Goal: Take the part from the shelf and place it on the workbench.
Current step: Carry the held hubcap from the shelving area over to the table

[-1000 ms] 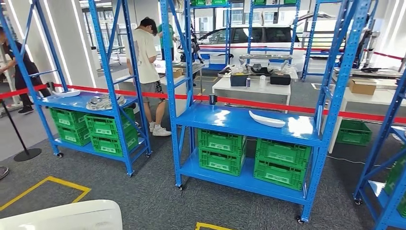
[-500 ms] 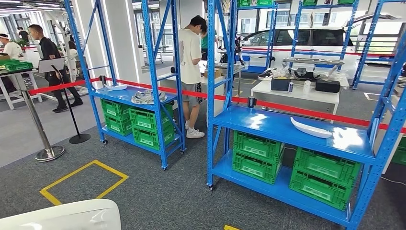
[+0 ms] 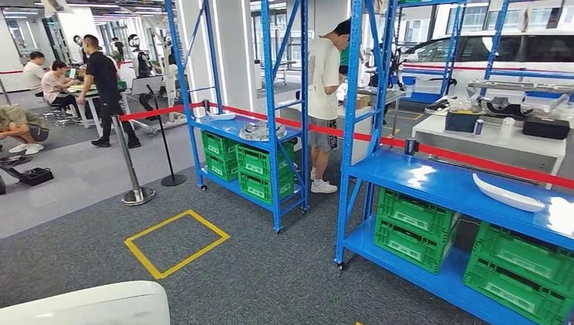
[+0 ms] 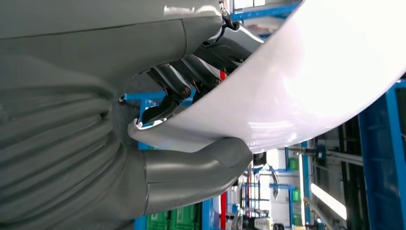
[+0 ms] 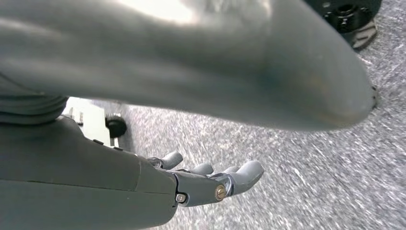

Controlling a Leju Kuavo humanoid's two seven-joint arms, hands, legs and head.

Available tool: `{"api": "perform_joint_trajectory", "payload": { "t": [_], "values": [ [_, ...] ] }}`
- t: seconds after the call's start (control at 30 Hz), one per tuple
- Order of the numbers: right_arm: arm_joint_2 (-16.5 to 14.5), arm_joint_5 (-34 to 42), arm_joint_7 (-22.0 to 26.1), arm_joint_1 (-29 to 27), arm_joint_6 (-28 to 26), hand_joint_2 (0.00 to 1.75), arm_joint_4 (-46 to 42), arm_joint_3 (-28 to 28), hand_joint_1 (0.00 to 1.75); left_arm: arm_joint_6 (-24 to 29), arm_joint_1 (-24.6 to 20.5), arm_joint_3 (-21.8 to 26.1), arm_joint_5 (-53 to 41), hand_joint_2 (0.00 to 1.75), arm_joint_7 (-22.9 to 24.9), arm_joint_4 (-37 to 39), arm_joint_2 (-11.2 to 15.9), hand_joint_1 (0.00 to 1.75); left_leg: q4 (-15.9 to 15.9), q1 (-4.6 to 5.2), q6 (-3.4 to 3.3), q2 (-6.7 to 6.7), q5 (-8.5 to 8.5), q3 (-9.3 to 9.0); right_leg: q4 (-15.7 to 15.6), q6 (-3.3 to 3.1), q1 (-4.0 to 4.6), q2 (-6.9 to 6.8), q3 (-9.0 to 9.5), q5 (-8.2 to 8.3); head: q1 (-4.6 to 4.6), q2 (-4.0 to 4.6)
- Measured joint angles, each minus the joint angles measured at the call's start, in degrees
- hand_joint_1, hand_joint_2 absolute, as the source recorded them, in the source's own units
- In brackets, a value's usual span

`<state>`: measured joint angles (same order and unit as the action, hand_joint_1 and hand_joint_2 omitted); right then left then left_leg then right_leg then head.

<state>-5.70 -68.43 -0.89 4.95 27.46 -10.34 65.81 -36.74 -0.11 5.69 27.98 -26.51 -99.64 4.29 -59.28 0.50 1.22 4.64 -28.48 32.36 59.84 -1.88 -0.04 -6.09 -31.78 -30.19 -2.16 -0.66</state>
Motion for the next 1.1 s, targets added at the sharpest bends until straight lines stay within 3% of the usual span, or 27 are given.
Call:
{"api": "perform_joint_trajectory", "payload": {
  "t": [0.03,0.1,0.17,0.23,0.3,0.33,0.4,0.47,0.53,0.6,0.67,0.73,0.8,0.83,0.9,0.97,1.03,1.1],
  "values": [
    [-0.01,0.00,0.01,0.03,0.00,0.00,0.00,-0.01,0.00,0.00,-0.02,0.01,0.00,1.75,-0.02,-0.01,0.01,1.75,0.39,0.25,-0.34,-0.08,-0.12,0.04,-0.07,0.27,0.00,-0.60,0.12,-0.03,0.00,0.00],
    [-0.05,0.00,0.02,0.14,0.00,0.00,0.00,-0.01,0.00,0.00,0.04,0.02,0.00,1.75,-0.06,-0.06,0.04,1.75,0.87,0.13,-0.90,-1.58,0.33,0.03,-0.11,0.93,-0.15,-1.34,0.46,-0.20,0.02,0.00],
    [-0.08,0.01,0.09,0.17,0.07,0.00,0.00,-0.01,0.00,0.00,-0.07,0.03,0.00,1.75,-0.13,-0.13,0.04,1.75,1.51,-0.32,-1.48,-3.02,0.88,-0.36,1.93,1.64,-0.31,1.20,-0.17,-1.62,0.05,0.00],
    [-0.08,0.02,0.13,0.06,0.32,0.00,0.00,-0.02,0.00,0.00,-0.23,0.03,0.00,1.75,-0.13,-0.08,0.00,1.75,1.67,-0.55,-1.88,-4.38,1.22,-0.39,8.11,2.03,-0.48,4.73,-3.14,-4.71,0.09,0.00],
    [-0.07,0.01,0.14,-0.17,0.55,0.00,0.00,-0.02,0.00,0.00,-0.06,0.03,-0.01,1.75,-0.08,0.03,-0.10,1.75,1.52,-0.58,-2.03,-5.98,1.33,-0.18,14.31,2.16,-0.55,5.67,-6.48,-6.60,0.10,0.00],
    [-0.07,0.01,0.15,-0.27,0.57,0.00,0.00,-0.02,0.00,0.00,0.07,0.03,-0.02,1.75,-0.10,0.05,-0.14,1.75,1.38,-0.61,-2.01,-6.87,1.32,-0.12,14.97,2.19,-0.58,5.78,-7.08,-6.02,0.10,0.00],
    [-0.05,0.00,0.15,-0.30,0.56,0.00,0.00,-0.02,0.00,-0.01,0.20,0.03,-0.02,1.75,-0.17,0.05,-0.21,1.75,0.93,-0.77,-1.73,-8.54,1.18,-0.06,10.06,2.23,-0.78,6.51,-5.23,-2.18,0.10,0.00],
    [-0.03,0.00,0.09,-0.25,0.56,0.00,0.00,-0.02,0.00,-0.02,0.15,0.03,-0.04,1.75,-0.22,0.04,-0.27,1.75,0.27,-0.83,-1.04,-10.06,0.89,0.31,3.37,2.24,-1.12,8.93,-2.36,0.45,0.09,0.00],
    [-0.02,-0.01,-0.01,-0.16,0.56,0.00,0.00,-0.02,0.00,-0.03,0.07,0.02,-0.11,1.75,-0.19,0.01,-0.37,1.75,-0.02,-0.88,-0.16,-11.32,0.86,0.97,0.98,1.88,-1.10,10.04,-1.38,0.57,0.08,0.00],
    [-0.03,-0.07,0.01,-0.03,0.55,0.00,0.00,-0.02,0.00,-0.03,0.06,0.02,-0.15,1.75,-0.13,0.01,-0.42,1.75,0.12,-1.10,0.61,-12.23,1.07,1.45,0.73,1.04,-0.95,8.65,-1.26,0.73,0.08,0.00],
    [0.00,-0.16,0.19,0.02,0.54,0.00,0.00,-0.02,0.00,-0.03,-0.10,0.08,0.19,1.75,-0.19,0.15,-0.40,1.75,-1.54,-1.06,1.13,-10.15,-0.06,2.33,0.34,0.19,-1.03,7.24,-1.03,0.98,0.00,0.00],
    [0.08,-0.37,0.29,-0.12,0.54,0.00,0.00,-0.06,0.00,-0.21,-0.36,0.13,0.97,1.75,-0.28,0.43,-0.38,1.75,-7.25,-0.97,1.43,-6.58,-3.47,4.90,0.16,-0.28,-0.93,5.77,-0.99,1.09,-0.10,0.00],
    [0.15,-0.57,0.27,-0.34,0.54,0.00,0.00,-0.12,0.00,-0.46,-0.27,0.18,1.57,1.75,-0.26,0.74,-0.38,1.75,-13.53,-1.04,1.61,-5.25,-6.27,7.72,0.18,-0.47,-0.72,4.17,-1.07,1.02,-0.12,0.00],
    [0.16,-0.62,0.27,-0.40,0.54,0.00,0.00,-0.17,0.00,-0.50,-0.12,0.22,1.71,1.75,-0.23,0.85,-0.39,1.75,-14.63,-1.06,1.62,-5.07,-6.32,8.12,0.18,-0.53,-0.64,3.40,-1.08,0.97,-0.11,0.00],
    [0.16,-0.78,0.28,-0.37,0.54,0.00,0.00,-0.35,0.00,-0.52,0.07,0.33,1.87,1.75,-0.18,0.91,-0.40,1.75,-10.84,-0.98,1.37,-4.40,-3.67,5.92,0.19,-0.51,-0.53,1.89,-0.96,0.85,-0.11,0.00],
    [0.15,-0.98,0.29,-0.30,0.54,0.00,0.00,-0.56,0.00,-0.63,0.07,0.45,1.91,1.75,-0.10,0.82,-0.40,1.75,-3.42,-0.56,0.68,-1.42,-0.65,1.99,0.21,-0.24,-0.32,0.55,-0.64,0.62,-0.11,0.00],
    [0.15,-1.11,0.30,-0.26,0.54,0.00,0.00,-0.79,0.00,-0.86,0.04,0.63,1.93,1.75,-0.05,0.72,-0.44,1.75,0.14,-0.08,-0.02,0.39,0.28,0.39,0.17,0.28,-0.11,-0.64,-0.30,0.41,-0.11,0.00],
    [0.15,-1.17,0.30,-0.22,0.54,0.00,0.00,-1.02,0.00,-1.07,0.09,0.82,1.94,1.75,-0.03,0.67,-0.47,1.75,0.43,-0.07,-0.55,-1.07,0.51,0.42,0.01,0.90,-0.05,-1.88,0.04,0.24,-0.10,0.00]
  ]
}}
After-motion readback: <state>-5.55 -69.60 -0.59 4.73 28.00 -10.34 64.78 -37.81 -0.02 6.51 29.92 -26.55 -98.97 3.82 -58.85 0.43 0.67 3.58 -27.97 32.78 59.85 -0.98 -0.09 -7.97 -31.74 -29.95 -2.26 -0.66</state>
